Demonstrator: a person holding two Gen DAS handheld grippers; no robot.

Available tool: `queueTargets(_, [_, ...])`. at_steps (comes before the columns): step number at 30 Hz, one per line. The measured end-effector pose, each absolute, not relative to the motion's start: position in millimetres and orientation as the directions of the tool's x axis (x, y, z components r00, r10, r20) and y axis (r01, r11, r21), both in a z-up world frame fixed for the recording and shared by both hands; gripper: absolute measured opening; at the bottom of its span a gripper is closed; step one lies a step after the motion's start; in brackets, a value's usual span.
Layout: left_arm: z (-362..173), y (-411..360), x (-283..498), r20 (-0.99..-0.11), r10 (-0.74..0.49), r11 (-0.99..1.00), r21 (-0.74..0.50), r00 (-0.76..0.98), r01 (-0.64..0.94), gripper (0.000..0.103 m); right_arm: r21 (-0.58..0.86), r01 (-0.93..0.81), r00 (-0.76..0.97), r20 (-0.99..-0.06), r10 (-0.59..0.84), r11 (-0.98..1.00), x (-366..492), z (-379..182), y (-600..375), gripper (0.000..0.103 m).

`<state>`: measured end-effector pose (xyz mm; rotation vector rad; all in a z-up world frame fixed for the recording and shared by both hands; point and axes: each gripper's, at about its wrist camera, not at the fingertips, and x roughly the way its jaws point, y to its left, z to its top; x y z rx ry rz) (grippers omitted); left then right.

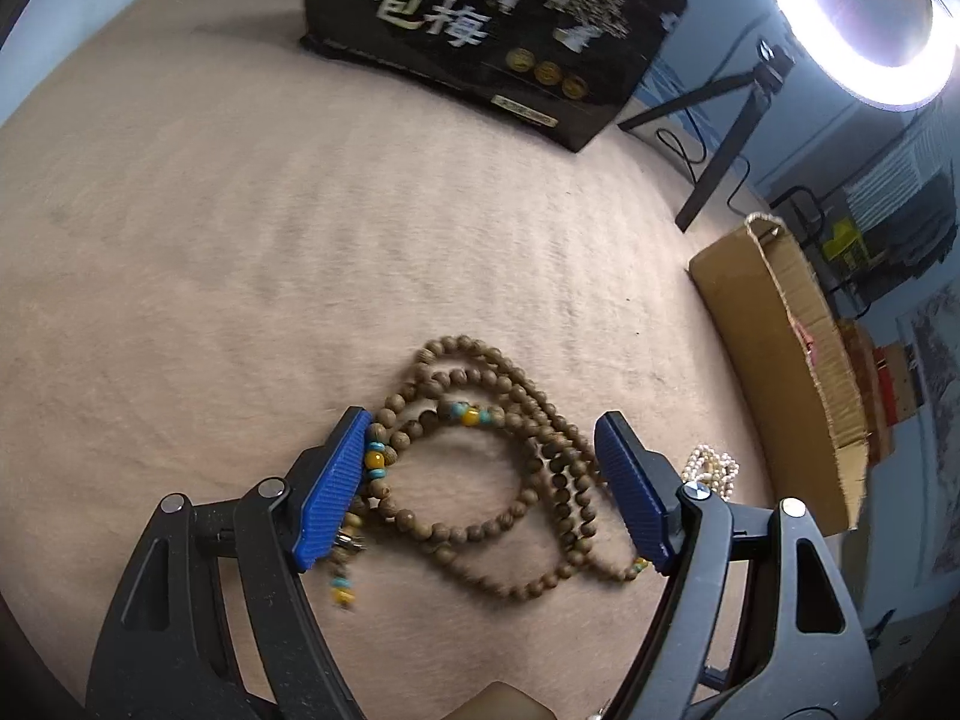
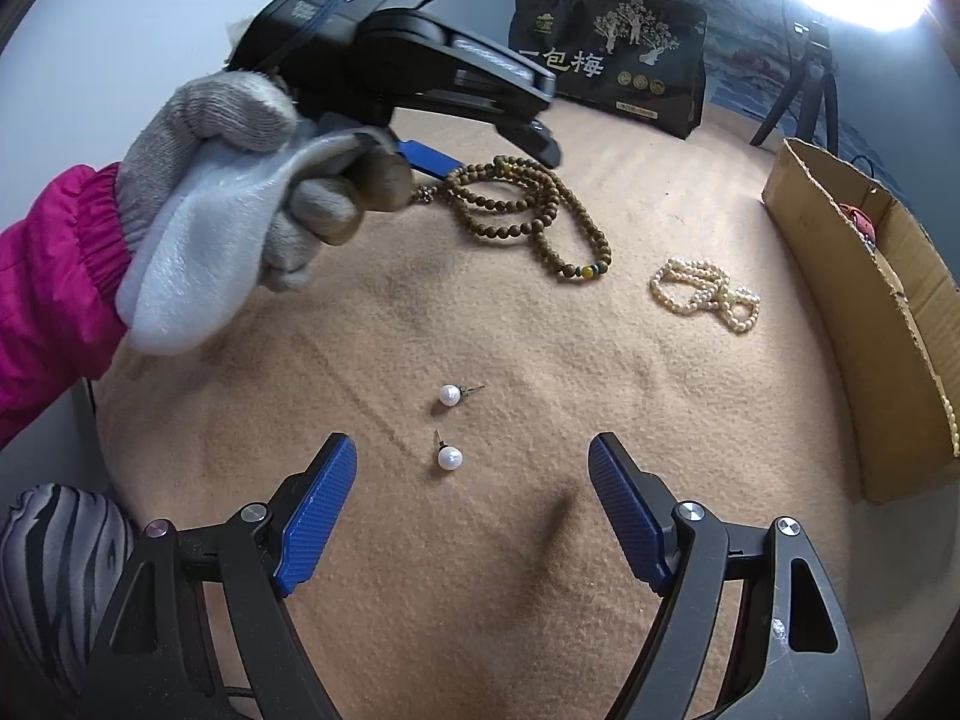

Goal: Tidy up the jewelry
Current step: 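Close the left tool on the brown bead necklace while the right tool grips a pearl earring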

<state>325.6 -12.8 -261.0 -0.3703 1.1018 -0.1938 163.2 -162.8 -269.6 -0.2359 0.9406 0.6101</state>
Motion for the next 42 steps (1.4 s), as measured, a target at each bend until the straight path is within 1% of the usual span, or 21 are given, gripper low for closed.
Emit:
queueTargets(4, [-261, -37, 330, -0.854, -0.272, 0.950, -0.311, 0.444, -0.017, 0.078, 0.077, -0.580, 0.441, -0.808, 0.392, 0.811, 164, -270, -165, 0.079])
queueTargets(7, [-262, -51, 333, -0.865, -0.229, 0.964, -0.264, 0.447, -0.017, 0.078, 0.081, -0.577, 0.443, -0.805, 0.395, 0.813, 166, -271, -165, 0.071])
queueTargets(12, [-266, -62, 336, -0.877, -0.162, 0.980, -0.197, 0.453, -0.030, 0.079, 0.086, -0.583, 0.441, -0.802, 0.403, 0.808, 167, -272, -164, 0.061])
queueTargets(17, [-271, -73, 342, -0.883, -0.103, 0.992, -0.127, 0.457, -0.022, 0.080, 0.071, -0.608, 0.427, -0.810, 0.401, 0.791, 165, -275, -156, 0.045])
queueTargets(19, [-273, -78, 344, -0.883, -0.084, 0.995, -0.102, 0.462, -0.015, 0.080, 0.052, -0.616, 0.427, -0.817, 0.388, 0.786, 164, -276, -152, 0.035])
queueTargets(20, [-274, -80, 345, -0.883, -0.075, 0.996, -0.091, 0.464, -0.012, 0.080, 0.044, -0.619, 0.426, -0.819, 0.383, 0.784, 163, -277, -151, 0.032])
queueTargets(22, [-275, -82, 346, -0.879, -0.061, 0.997, -0.073, 0.473, -0.007, 0.080, 0.033, -0.619, 0.428, -0.823, 0.372, 0.785, 163, -278, -150, 0.021])
queueTargets(23, [-276, -82, 346, -0.877, -0.054, 0.998, -0.065, 0.477, -0.007, 0.080, 0.029, -0.617, 0.431, -0.824, 0.368, 0.786, 163, -278, -151, 0.018])
queueTargets(24, [-276, -83, 346, -0.874, -0.049, 0.998, -0.060, 0.483, -0.007, 0.079, 0.029, -0.616, 0.430, -0.825, 0.367, 0.787, 164, -277, -151, 0.013])
queueTargets(25, [-276, -83, 345, -0.871, -0.043, 0.999, -0.054, 0.490, -0.007, 0.074, 0.031, -0.615, 0.429, -0.826, 0.367, 0.788, 164, -277, -152, 0.009])
queueTargets(26, [-276, -83, 344, -0.866, -0.040, 0.999, -0.049, 0.498, -0.004, 0.066, 0.032, -0.613, 0.429, -0.826, 0.366, 0.790, 164, -276, -153, 0.009])
queueTargets(27, [-275, -82, 343, -0.861, -0.040, 0.999, -0.046, 0.506, 0.000, 0.061, 0.035, -0.610, 0.428, -0.826, 0.366, 0.791, 165, -276, -153, 0.007])
queueTargets(28, [-275, -82, 342, -0.857, -0.037, 0.999, -0.041, 0.513, 0.003, 0.050, 0.035, -0.608, 0.429, -0.826, 0.365, 0.793, 165, -275, -154, 0.007])
queueTargets(29, [-274, -81, 342, -0.856, -0.037, 0.999, -0.040, 0.516, 0.005, 0.036, 0.032, -0.606, 0.431, -0.826, 0.363, 0.795, 163, -274, -155, 0.007])
queueTargets(32, [-270, -73, 338, -0.854, -0.064, 0.998, -0.067, 0.517, 0.012, 0.014, 0.018, -0.603, 0.444, -0.823, 0.354, 0.798, 163, -273, -157, 0.007])
queueTargets(34, [-269, -66, 337, -0.853, -0.091, 0.995, -0.098, 0.513, 0.014, 0.012, 0.015, -0.598, 0.450, -0.821, 0.351, 0.801, 162, -272, -159, 0.007])
queueTargets(42, [-252, -38, 320, -0.837, -0.164, 0.980, -0.201, 0.522, -0.013, 0.011, 0.051, -0.554, 0.481, -0.795, 0.369, 0.831, 161, -259, -176, 0.007])
